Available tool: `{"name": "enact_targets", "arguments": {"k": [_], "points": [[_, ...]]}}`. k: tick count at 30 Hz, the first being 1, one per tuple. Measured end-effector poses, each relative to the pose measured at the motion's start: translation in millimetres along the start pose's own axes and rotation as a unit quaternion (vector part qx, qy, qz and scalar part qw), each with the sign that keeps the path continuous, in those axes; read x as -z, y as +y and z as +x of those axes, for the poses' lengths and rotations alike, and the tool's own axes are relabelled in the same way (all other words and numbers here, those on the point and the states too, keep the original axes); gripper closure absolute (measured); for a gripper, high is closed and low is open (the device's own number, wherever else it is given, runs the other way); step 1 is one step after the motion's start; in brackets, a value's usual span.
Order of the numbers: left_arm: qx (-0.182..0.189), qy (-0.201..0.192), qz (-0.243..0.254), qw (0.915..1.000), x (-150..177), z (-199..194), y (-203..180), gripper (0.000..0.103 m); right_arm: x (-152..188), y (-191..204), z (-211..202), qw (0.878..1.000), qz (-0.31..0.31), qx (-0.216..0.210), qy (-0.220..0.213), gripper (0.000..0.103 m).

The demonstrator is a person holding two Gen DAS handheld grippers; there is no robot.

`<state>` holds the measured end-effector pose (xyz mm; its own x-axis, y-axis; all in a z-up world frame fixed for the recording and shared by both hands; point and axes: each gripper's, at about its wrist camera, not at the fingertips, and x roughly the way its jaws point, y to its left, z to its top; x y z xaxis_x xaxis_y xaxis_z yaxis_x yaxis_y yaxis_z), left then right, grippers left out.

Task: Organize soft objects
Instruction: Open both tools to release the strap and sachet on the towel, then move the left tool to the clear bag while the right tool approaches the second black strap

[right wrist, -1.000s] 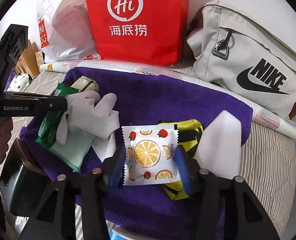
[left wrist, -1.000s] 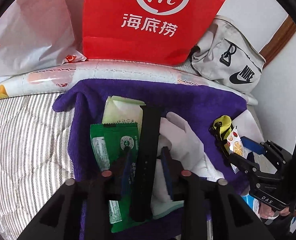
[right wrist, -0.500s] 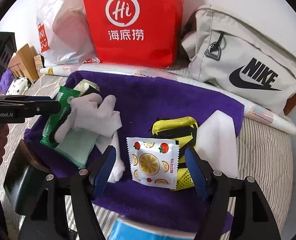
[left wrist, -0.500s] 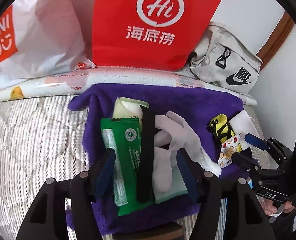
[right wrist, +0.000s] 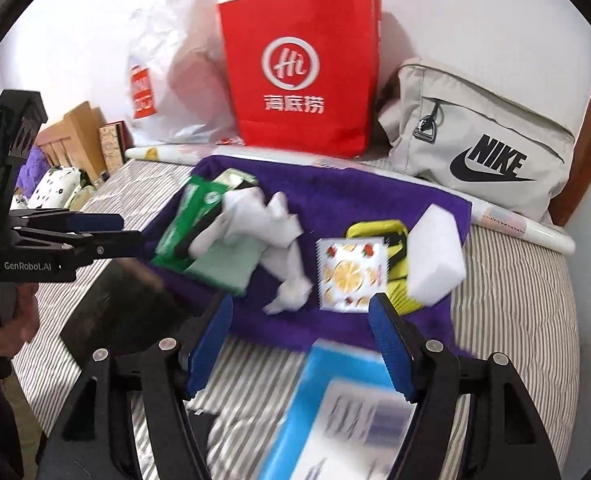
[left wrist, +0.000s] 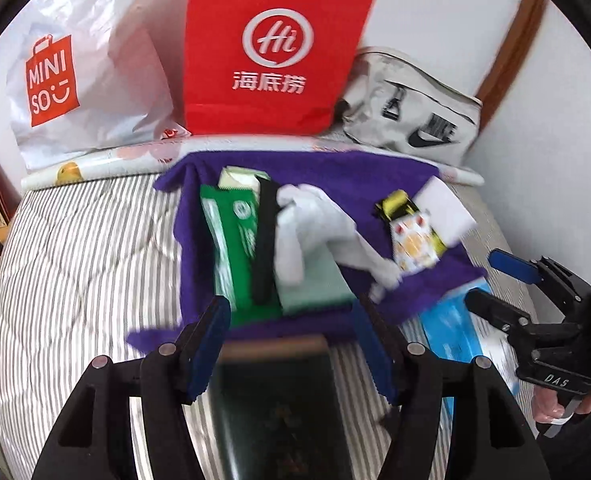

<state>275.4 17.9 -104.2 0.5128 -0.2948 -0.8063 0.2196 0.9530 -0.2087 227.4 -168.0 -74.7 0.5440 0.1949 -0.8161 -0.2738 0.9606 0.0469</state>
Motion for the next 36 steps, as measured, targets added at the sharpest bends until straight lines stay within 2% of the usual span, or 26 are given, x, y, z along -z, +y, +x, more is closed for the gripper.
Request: {"name": "enact_targets", "arguments": {"k": [7,12,16,19,24,27,31,36], "points": [[0.002,-0.019,0.011,0.9998,47.6,-40.6,-9.6,0.041,40.6,29.3,-22.5,0.999,0.002,-0.037,0.011,0.033],[0.014,-0.026,-0.018,0.9994,81.8,-60.6,3.8,0.041,73.3,49.0,-32.8,0.998,-0.002,-0.056,0.018,0.034],[0.018,-0.025,-0.034,0.9989,108.9,-68.0,16.1,0.041,97.4,70.7,-38.8,0.998,-0.012,-0.057,0.023,0.047],[0.028,-0.020,-0.050,0.9981,126.2,-70.3,24.5,0.041,117.8,86.0,-42.0,0.998,-0.029,-0.046,0.018,0.057],[0.034,-0.011,-0.062,0.9974,151.5,-69.0,34.2,0.041,149.8,93.7,-32.8,0.999,-0.035,-0.019,0.017,0.058],[0.041,-0.004,-0.075,0.9963,163.2,-64.6,39.0,0.041,163.7,93.6,-20.1,0.999,-0.039,-0.003,0.033,0.069],[0.048,0.010,-0.094,0.9944,174.5,-59.2,43.3,0.041,173.5,91.6,-18.0,0.999,-0.043,0.028,0.011,0.069],[0.059,0.023,-0.109,0.9921,184.2,-56.9,47.9,0.041,176.1,87.2,-14.6,0.999,-0.028,0.024,0.007,0.067]]}}
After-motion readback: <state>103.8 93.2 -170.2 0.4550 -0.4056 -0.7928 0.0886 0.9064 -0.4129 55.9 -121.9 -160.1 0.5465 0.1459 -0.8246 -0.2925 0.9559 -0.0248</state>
